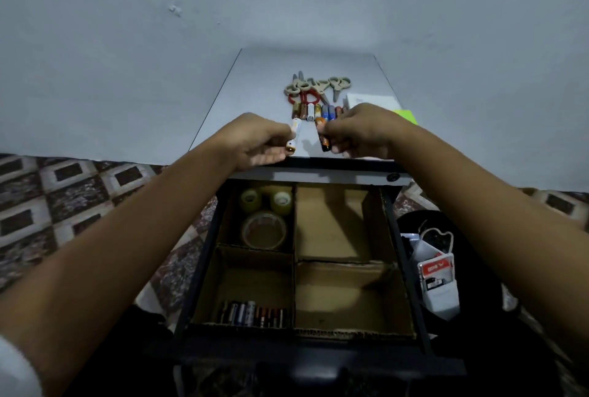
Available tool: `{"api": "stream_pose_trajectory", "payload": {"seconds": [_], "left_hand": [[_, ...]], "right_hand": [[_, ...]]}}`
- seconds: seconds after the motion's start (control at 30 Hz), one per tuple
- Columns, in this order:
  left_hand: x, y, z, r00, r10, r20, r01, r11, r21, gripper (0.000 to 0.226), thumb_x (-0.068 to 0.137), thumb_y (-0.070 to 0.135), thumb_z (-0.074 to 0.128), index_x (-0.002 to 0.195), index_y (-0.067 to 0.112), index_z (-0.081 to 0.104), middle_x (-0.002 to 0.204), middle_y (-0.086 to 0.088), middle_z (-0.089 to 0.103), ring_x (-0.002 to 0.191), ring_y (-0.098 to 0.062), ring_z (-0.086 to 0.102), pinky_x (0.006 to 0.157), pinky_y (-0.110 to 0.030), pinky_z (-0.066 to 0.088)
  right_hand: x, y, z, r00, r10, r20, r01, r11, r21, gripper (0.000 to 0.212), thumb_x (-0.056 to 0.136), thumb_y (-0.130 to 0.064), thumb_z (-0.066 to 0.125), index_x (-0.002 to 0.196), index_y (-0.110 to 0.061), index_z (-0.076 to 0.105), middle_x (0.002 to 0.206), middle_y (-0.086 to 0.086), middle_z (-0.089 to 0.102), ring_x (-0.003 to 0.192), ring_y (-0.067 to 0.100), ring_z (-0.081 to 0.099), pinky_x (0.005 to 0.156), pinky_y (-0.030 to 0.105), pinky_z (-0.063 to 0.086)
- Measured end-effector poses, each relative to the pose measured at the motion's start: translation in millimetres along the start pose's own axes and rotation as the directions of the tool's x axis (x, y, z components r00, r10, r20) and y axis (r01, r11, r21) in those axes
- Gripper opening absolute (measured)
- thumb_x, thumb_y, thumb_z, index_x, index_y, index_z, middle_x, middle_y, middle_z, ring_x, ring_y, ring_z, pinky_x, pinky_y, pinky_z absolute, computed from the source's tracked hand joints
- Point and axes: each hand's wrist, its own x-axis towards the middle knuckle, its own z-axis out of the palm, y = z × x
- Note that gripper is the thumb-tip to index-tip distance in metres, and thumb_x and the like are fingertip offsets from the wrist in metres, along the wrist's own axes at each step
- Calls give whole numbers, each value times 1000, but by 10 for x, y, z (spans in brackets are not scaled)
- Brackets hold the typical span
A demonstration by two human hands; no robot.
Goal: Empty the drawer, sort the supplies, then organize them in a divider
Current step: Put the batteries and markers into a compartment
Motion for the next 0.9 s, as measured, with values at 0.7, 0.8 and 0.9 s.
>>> {"api": "stream_pose_trajectory", "payload": {"seconds": [0.7, 0.8, 0.9], "left_hand": [[-375, -1454, -685, 983, -53, -178, 73, 991, 109, 14, 90, 9, 59, 103, 3, 61, 80, -4, 58, 72, -11, 57, 54, -15, 52], [-363, -1471, -695, 984, -48, -169, 63, 994, 84, 9, 90, 8, 58, 99, 5, 60, 78, -3, 57, 71, -9, 56, 56, -15, 52], [-352, -1494, -698, 984, -42, -171, 60, 994, 96, 7, 90, 8, 59, 97, 7, 60, 79, -2, 58, 72, -9, 56, 58, -15, 52]], "right_hand": [[-263, 1208, 2164, 932, 76, 355, -39, 993, -111, 14, 85, -15, 65, 94, -15, 55, 81, 1, 58, 63, 11, 56, 54, 23, 47], [-173, 1277, 2270, 949, 48, 312, 17, 979, -202, 11, 83, -17, 68, 85, -14, 58, 80, 1, 58, 73, 14, 54, 57, 22, 41], [-118, 1348, 2341, 957, 59, 284, 2, 977, -212, 10, 83, -17, 69, 88, -10, 64, 90, 9, 64, 82, 16, 56, 60, 24, 40]]}}
